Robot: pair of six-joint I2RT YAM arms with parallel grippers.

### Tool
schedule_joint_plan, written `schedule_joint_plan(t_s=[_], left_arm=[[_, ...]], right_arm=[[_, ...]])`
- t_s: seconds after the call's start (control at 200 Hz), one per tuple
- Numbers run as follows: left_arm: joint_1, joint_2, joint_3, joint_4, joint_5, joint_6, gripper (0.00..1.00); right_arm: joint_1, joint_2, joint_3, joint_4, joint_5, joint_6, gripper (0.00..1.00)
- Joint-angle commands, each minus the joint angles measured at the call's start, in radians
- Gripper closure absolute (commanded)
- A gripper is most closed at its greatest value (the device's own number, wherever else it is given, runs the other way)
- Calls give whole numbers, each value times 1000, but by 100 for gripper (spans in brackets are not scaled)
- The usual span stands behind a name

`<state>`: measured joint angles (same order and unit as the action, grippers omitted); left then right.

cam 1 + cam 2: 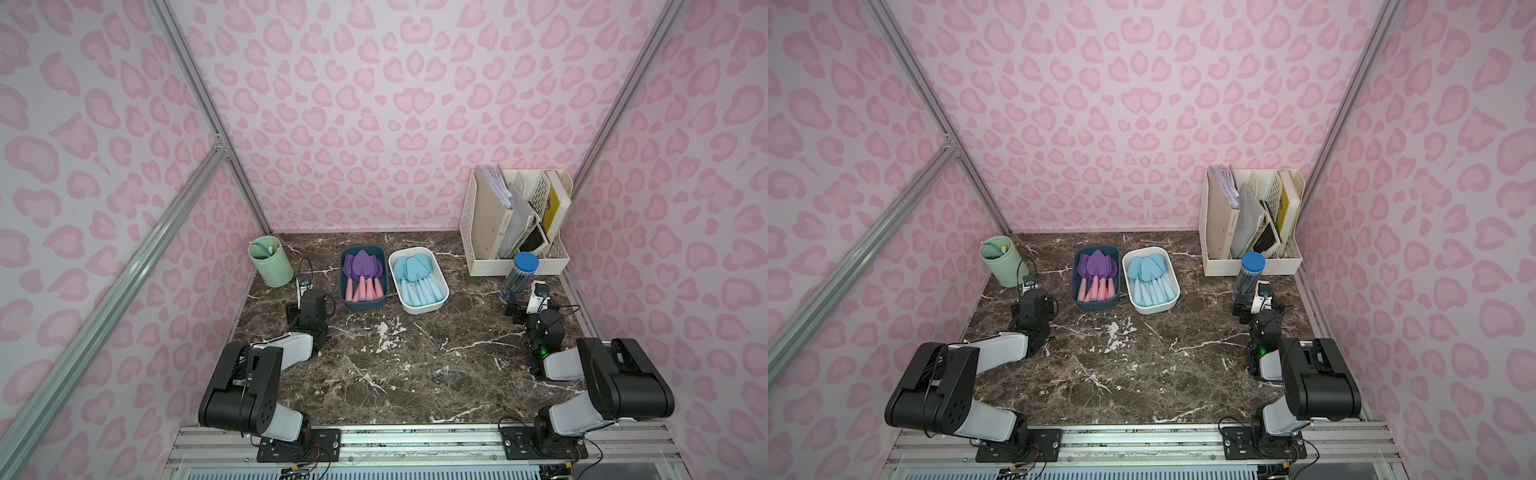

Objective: Sort the small shovels by color and place them into the storage box
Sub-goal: Reset both arms

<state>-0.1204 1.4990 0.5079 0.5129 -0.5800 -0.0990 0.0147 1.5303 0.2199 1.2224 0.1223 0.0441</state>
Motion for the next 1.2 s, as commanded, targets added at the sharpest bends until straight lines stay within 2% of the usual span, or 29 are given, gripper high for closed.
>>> schedule_joint_plan(t_s=[0.0, 0.105, 0.22, 0.355, 0.415, 0.43, 0.55, 0.615, 0.675, 0.715, 0.755, 1.195], left_arm=[[16, 0, -11, 121, 86, 21, 29], [33, 3, -10, 118, 147, 23, 29], [70, 31, 55, 21, 241, 17, 29], [75, 32, 58, 18, 248, 15, 27], [75, 30, 54, 22, 246, 16, 4], [74, 28, 51, 26, 247, 16, 2], [80, 16, -1, 109, 243, 0, 1], [94, 55, -77, 288, 247, 13, 2], [95, 26, -43, 168, 246, -23, 2], [95, 40, -57, 226, 239, -9, 2], [94, 29, -51, 188, 243, -17, 2], [94, 28, -56, 205, 241, -15, 2]], right_arm=[[-1, 2, 6, 32, -29, -12, 2], [-4, 2, 10, 24, -33, -11, 1], [-9, 4, 19, 8, -44, -6, 1], [-11, 5, 19, 8, -46, -6, 1], [-11, 4, 20, 9, -46, -7, 1], [-12, 4, 19, 10, -44, -7, 1], [-11, 2, 17, 12, -45, -7, 1], [-9, 1, 15, 14, -45, -7, 1], [-9, 1, 16, 14, -44, -7, 1], [-9, 1, 16, 15, -43, -7, 1], [-9, 1, 14, 14, -44, -7, 1], [-9, 5, 19, 8, -45, -7, 1]])
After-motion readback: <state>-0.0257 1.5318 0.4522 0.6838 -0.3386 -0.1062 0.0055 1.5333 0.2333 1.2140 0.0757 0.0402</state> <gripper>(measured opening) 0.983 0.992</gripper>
